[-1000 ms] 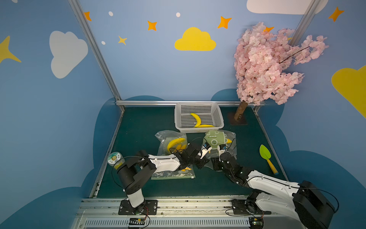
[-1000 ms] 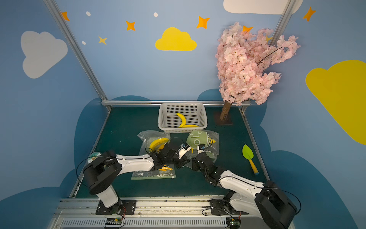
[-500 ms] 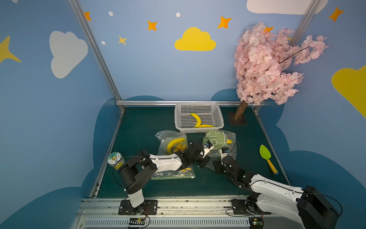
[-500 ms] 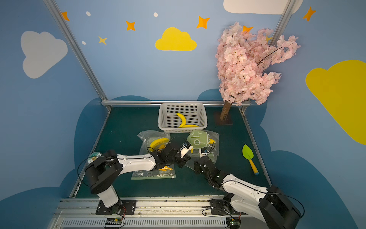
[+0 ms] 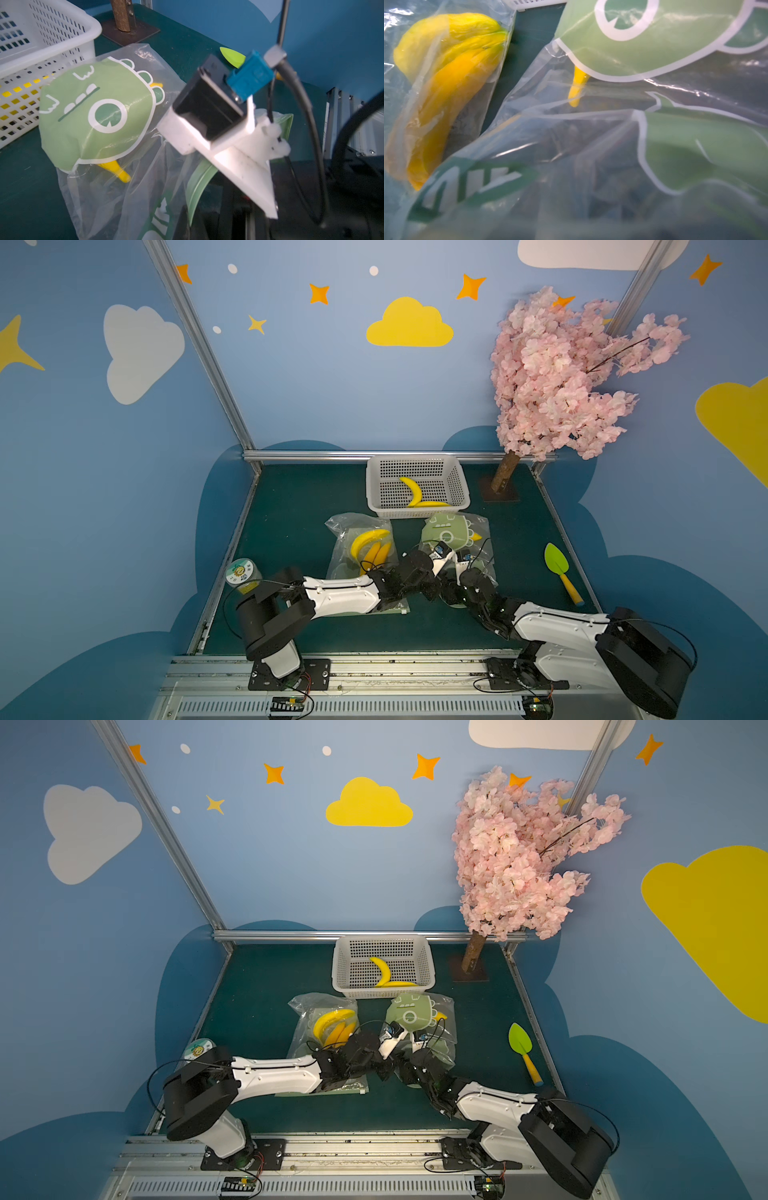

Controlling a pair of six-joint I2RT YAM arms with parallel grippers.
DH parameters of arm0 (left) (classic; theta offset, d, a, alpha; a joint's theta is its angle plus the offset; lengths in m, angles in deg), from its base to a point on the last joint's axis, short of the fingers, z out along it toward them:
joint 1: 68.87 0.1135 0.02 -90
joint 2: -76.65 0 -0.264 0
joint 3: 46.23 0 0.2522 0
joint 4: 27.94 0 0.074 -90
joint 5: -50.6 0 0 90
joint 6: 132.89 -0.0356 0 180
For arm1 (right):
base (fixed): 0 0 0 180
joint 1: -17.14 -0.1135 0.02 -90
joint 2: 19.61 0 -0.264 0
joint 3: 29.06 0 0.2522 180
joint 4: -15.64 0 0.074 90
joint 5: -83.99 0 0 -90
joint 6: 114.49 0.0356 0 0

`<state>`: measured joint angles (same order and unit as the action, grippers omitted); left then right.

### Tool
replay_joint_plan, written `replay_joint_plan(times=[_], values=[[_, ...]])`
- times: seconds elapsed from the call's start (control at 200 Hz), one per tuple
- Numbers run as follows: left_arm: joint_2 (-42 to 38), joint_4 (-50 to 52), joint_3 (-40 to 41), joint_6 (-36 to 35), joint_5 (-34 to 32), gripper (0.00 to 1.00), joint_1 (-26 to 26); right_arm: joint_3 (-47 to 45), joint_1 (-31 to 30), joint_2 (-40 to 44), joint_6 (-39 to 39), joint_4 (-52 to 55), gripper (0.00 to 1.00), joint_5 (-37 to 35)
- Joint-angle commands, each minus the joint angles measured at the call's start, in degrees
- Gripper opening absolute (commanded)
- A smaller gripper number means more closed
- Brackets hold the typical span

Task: Open the zip-top bag and take out the banana
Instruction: Adjust the zipper food storage bag at the center of the board.

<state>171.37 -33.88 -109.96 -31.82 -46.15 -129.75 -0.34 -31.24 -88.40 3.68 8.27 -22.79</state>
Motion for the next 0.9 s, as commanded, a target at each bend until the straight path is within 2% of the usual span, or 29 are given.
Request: replay_joint_plan(times=[0.0,0.175,0.37,0.526,0.676,0.696,0.741,0.806,0.856,0.896], values=[[-0.1,-2.23,-0.76,3.08,-2.54,0.02,-0.9,2.18,-0.94,-0.37,-1.64,-5.39,0.61,-1.7],[-0.98,-3.47,-1.99,4.62,-1.8,0.02,-1.4,0.59,-1.5,-0.22,-1.83,-6.74,0.66,-2.82],[-1.52,-4.22,-2.1,5.59,0.22,0.02,-4.94,-1.46,-1.46,0.72,-1.78,-9.66,0.67,-7.06],[-1.31,-5.63,-0.53,9.73,0.92,0.02,-7.39,-2.9,-1.52,2.17,-3.32,-8.84,0.66,-5.52],[0.06,-6.39,-0.1,13.45,2.15,0.03,-8.77,-6.01,-1.88,7.44,-2.35,-6.71,0.66,-4.03],[0.33,-6.6,-0.09,13.92,2.58,0.06,-8.89,-6.4,-1.97,8.28,-2.43,-6.28,0.66,-3.95],[0.67,-6.41,-0.01,14.79,3.49,0.21,-8.99,-6.86,-2.16,10.77,-2.46,-3.83,0.66,-3.64],[0.08,-6.37,1.18,15.49,4.79,0.39,-9.05,-7.17,-2.24,14.94,-2.66,0.78,0.66,-2.94],[-1.75,-6.11,2.98,15.67,4.31,0.48,-9.08,-7.31,-2.24,18.7,-2.79,4.49,0.66,-2.64],[-3.89,-5.56,4.82,15.46,2.9,0.59,-9.08,-7.83,-2.24,21.89,-2.88,7.23,0.66,-2.73]])
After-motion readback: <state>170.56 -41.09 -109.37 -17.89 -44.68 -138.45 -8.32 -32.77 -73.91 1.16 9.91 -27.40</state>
